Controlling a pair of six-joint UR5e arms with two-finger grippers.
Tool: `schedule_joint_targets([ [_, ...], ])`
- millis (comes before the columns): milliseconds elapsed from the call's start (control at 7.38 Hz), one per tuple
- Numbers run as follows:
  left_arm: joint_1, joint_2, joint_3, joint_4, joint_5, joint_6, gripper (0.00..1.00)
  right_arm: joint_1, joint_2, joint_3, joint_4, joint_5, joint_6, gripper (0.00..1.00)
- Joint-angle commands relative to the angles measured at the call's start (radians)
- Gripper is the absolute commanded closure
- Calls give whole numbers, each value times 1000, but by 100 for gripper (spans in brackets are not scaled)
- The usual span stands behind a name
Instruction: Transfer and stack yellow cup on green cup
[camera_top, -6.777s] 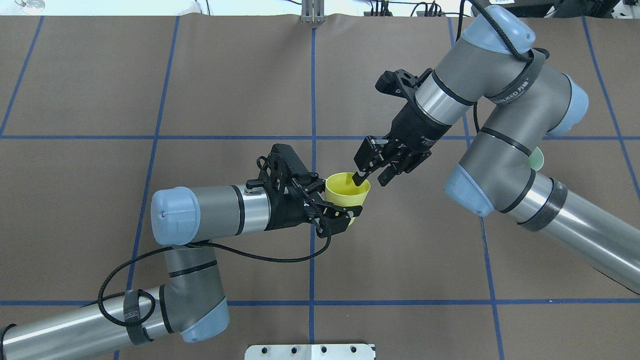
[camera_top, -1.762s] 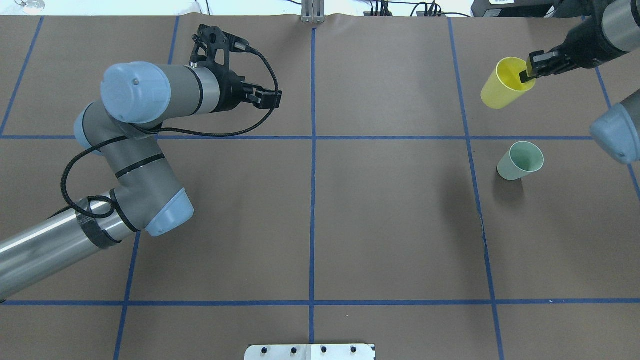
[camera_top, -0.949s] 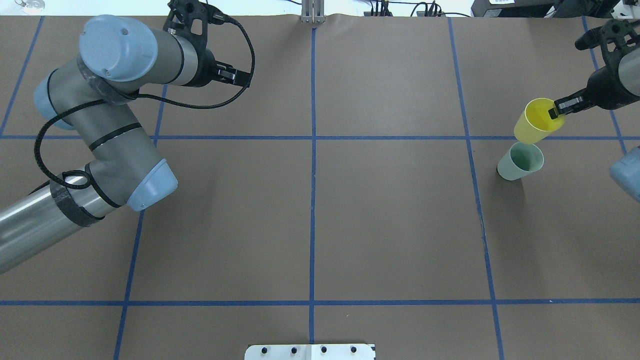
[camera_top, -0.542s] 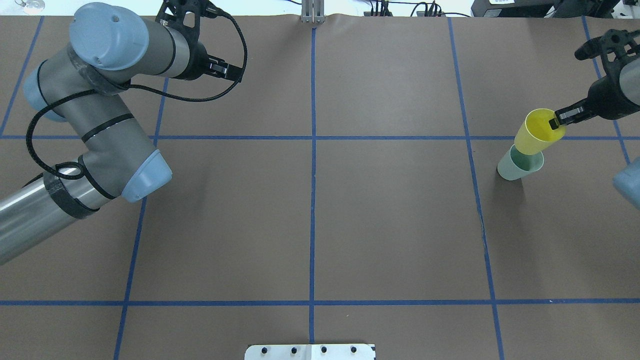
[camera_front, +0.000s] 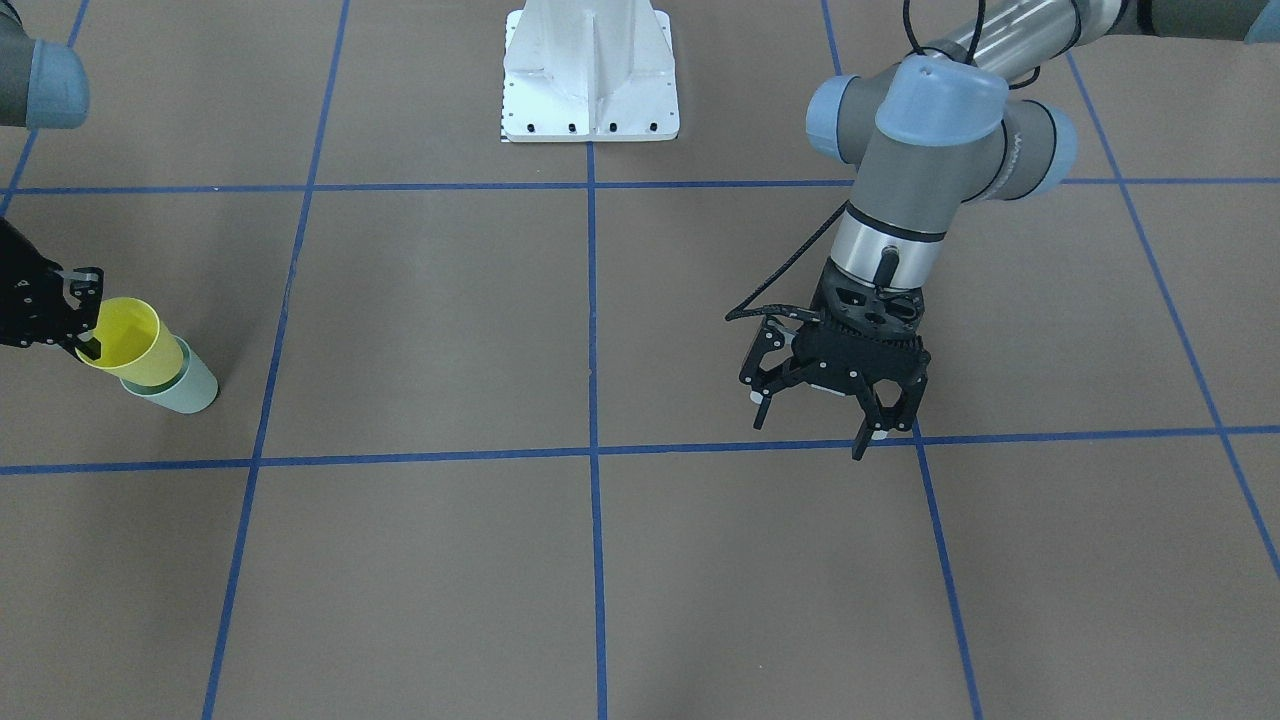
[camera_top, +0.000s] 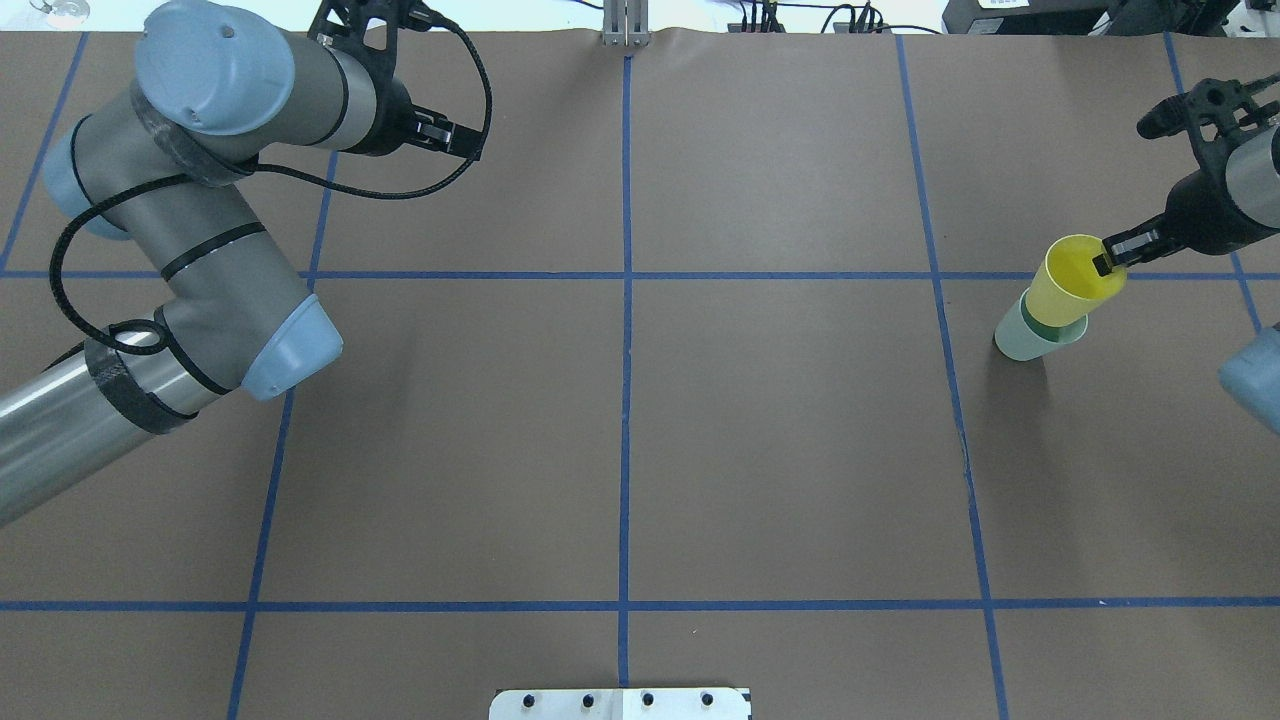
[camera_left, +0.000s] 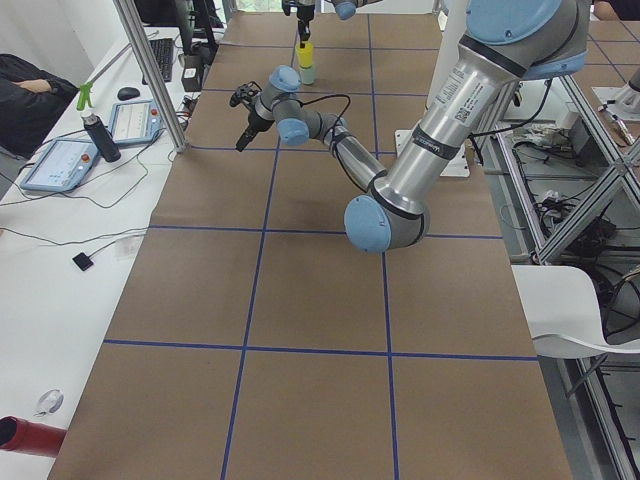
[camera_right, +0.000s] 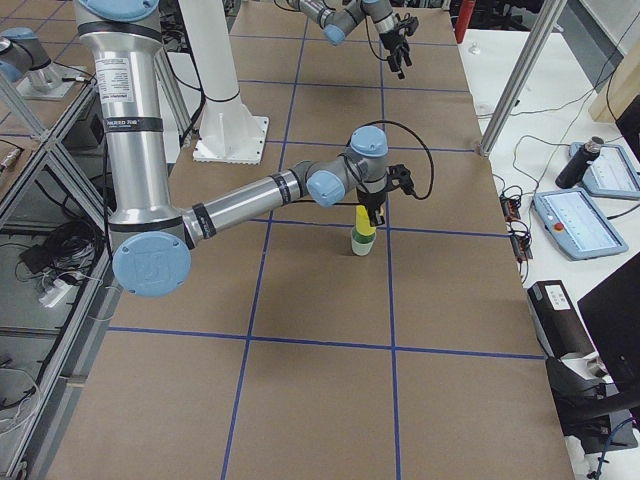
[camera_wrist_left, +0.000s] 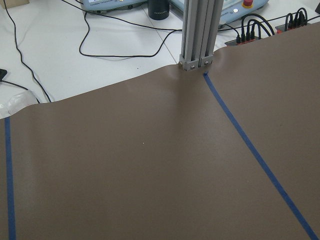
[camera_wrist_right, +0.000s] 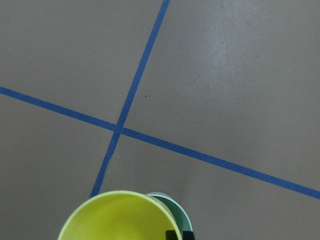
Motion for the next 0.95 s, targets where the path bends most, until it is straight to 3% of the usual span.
schedule_joint_targets([
  [0, 0, -1, -1, 0, 0, 0, 0, -2, -7, -3, 1, 0, 0, 100],
  [813, 1, 1, 2, 0, 0, 0, 0, -22, -3, -14, -11, -1, -28, 100],
])
